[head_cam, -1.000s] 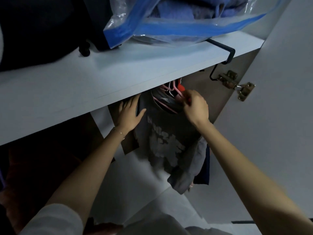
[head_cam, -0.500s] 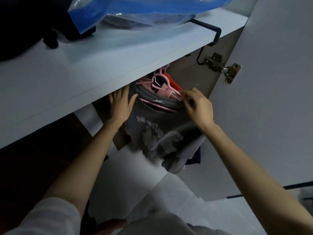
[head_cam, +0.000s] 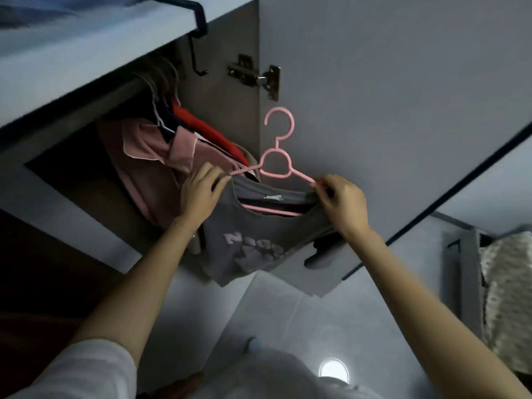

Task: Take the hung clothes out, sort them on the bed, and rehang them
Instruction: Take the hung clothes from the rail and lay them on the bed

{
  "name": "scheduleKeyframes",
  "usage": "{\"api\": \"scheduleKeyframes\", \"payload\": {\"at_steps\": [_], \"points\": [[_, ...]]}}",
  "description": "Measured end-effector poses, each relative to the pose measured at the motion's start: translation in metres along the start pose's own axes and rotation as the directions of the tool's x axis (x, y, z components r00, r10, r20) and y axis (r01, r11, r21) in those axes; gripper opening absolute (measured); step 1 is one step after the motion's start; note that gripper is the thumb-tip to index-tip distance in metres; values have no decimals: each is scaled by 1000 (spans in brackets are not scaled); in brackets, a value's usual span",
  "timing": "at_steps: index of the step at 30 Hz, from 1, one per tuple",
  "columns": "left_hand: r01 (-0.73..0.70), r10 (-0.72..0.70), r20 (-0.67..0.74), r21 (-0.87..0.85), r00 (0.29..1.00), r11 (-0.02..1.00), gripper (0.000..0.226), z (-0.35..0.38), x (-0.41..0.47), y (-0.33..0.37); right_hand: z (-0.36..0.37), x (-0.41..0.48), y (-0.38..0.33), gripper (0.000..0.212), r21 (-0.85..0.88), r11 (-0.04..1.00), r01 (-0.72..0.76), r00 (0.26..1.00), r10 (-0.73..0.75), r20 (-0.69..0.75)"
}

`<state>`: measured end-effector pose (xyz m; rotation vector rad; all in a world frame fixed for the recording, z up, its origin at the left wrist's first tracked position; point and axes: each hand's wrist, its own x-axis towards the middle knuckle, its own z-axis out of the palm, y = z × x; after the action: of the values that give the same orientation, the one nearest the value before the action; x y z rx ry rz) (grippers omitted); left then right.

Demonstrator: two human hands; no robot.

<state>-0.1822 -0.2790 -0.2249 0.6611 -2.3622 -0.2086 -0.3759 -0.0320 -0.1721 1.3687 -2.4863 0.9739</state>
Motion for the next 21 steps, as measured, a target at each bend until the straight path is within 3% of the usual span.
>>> {"api": "scheduleKeyframes", "payload": {"at_steps": [14, 21], "points": [[-171, 193, 127, -163, 973, 972, 35, 78, -64, 221, -132, -187, 118, 22, -23, 953, -302, 953, 300, -50], [-266, 322, 203, -261, 925, 928, 34, 126, -90, 356, -206, -282, 182, 19, -53, 849, -526, 842, 511, -173]]}}
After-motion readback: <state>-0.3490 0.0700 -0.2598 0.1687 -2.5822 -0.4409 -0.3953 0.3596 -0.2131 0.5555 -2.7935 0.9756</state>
